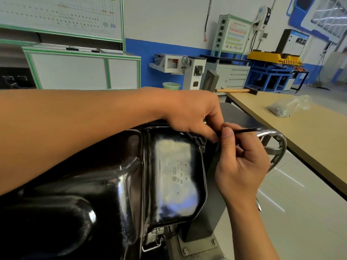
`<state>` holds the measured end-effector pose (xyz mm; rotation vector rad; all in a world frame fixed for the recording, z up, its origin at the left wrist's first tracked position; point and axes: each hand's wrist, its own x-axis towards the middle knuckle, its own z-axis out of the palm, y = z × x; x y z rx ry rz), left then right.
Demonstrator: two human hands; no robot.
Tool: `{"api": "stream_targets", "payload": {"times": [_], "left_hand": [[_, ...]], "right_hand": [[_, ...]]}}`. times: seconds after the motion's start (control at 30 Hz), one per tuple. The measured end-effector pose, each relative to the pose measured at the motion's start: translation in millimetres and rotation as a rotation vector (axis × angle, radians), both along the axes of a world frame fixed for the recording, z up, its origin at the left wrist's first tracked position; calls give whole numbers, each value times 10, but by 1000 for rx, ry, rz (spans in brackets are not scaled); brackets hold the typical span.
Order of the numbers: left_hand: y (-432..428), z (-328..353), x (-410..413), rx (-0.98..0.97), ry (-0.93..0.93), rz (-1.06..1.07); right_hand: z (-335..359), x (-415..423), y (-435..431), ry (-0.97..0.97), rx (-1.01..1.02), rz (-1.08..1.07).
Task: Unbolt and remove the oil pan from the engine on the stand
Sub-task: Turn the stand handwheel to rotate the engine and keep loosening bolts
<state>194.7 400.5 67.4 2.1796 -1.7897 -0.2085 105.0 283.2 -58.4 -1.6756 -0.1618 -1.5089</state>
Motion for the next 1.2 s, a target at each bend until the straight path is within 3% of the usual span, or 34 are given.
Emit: {"api": "stream_targets", "payload": {"times": [0.3,0.47,0.77,1.03,1.2], "left_hand": [[-109,-64,-22,-104,-88,83],[2,-42,-23,-36,13,-7],[-102,-65,-53,-119,-117,70],[4,-31,-22,-57,0,15],[-104,-61,-59,-123,-88,52]], "right_hand": [[19,-20,18,-35,33,4],[22,-7,32,-32,12,10],[29,-23,-7,-63,62,45],[31,-26,5,-50,31,76],[12,-16,-1,-38,30,66]]}}
